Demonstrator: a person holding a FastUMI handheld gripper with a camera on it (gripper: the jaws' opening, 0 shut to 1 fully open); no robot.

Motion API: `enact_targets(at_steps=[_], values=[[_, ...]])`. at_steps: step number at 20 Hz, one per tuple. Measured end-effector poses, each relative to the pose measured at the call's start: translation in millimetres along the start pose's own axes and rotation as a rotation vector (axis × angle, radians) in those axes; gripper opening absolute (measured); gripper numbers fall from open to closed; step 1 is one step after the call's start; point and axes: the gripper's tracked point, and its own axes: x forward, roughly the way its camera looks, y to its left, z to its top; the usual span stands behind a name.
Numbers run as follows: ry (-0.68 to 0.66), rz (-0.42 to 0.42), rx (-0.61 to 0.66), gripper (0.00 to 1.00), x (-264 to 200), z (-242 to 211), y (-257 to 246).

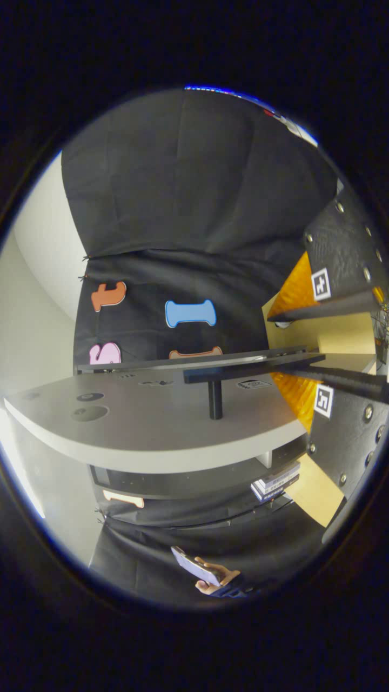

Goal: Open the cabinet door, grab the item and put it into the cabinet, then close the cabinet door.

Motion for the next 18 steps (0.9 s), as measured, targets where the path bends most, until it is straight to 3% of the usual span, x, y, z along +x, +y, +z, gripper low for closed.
enact_targets(at_steps=[2, 7, 15, 18], values=[[0.008, -0.008, 0.017, 0.49, -5, -2, -2], [0.008, -0.094, 0.039, 0.49, -19, -10, -15], [-0.014, -0.307, 0.049, 0.49, -46, -15, -47], [-0.049, -0.329, 0.098, 0.49, -52, -13, -44]])
